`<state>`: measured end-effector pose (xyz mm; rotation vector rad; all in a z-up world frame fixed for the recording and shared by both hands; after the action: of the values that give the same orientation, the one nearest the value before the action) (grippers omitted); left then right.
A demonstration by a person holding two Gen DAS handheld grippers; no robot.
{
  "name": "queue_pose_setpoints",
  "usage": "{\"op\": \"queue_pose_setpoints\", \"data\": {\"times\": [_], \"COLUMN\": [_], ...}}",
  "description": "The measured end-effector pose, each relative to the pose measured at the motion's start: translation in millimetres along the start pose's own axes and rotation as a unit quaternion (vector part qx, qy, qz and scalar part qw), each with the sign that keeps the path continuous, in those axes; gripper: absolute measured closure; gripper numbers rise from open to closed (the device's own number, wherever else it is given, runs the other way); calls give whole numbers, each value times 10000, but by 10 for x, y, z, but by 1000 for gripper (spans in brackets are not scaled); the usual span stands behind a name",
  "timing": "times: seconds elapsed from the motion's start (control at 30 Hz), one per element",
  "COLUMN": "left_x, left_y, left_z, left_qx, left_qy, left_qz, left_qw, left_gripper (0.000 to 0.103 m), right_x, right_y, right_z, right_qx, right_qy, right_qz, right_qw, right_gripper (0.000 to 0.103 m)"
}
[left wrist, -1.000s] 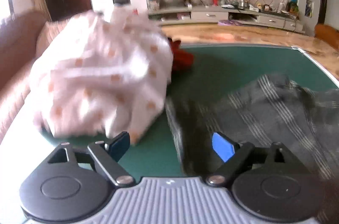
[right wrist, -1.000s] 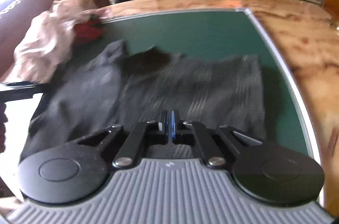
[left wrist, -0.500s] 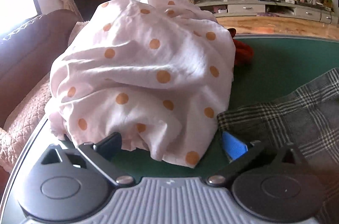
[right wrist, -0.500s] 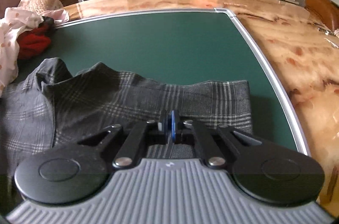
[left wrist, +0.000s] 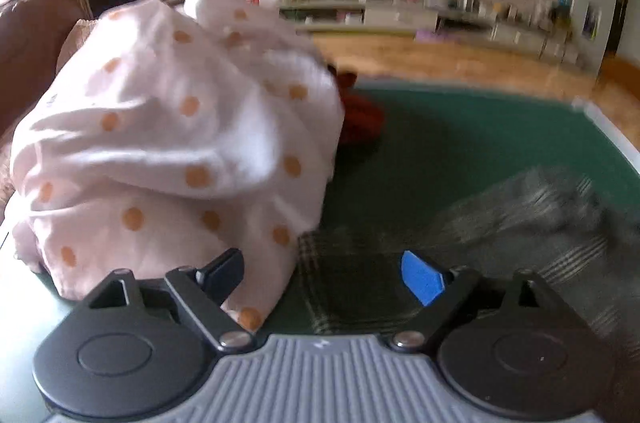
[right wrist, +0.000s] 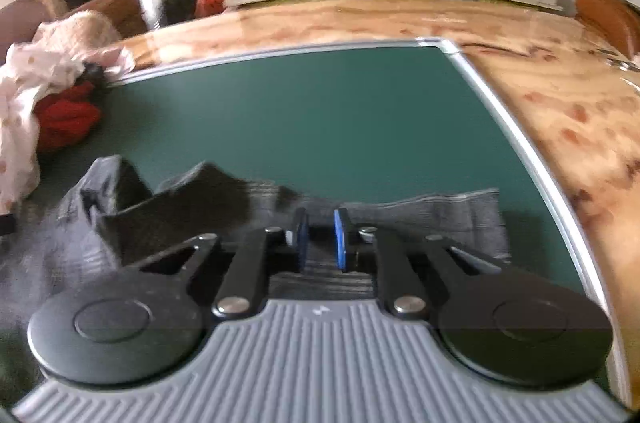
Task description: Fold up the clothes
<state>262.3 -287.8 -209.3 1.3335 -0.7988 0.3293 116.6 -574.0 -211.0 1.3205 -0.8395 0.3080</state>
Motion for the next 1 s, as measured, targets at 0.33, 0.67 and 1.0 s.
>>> {"op": "queue_pose_setpoints", "data": {"times": [0.33,0.67,1.0], "left_x": [101,302,480], "left_y": [-327,-337,-425], "left_z": [-146,17,-485], "left_qx": [131,-5,205], "left_qy": [278,80,550], "left_qz": [20,29,-165], "left_qw": [9995,10000,9981], "left_gripper": [0,6,29], "right_x": [135,325,-440], "right_y": [-182,-397,612], "right_z": [-8,251,-26], "right_qx": [-469,-641,238], "right_qy": [321,-74,-267], "right_qz": [-26,22,-27], "right_qw": [9984,9979,9994], "right_gripper": [86,85,85]}}
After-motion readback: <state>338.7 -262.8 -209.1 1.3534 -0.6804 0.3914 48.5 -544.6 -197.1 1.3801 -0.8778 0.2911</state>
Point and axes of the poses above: each gripper's, at about its wrist camera, not at the fingertips, and y roughly against the way its jaws point, z to its right, x to its top, the point moved 10 cm from there along -y, roughly the way its jaws point, and after that the axes turned 6 degrees about y, right-handed, at the moved point
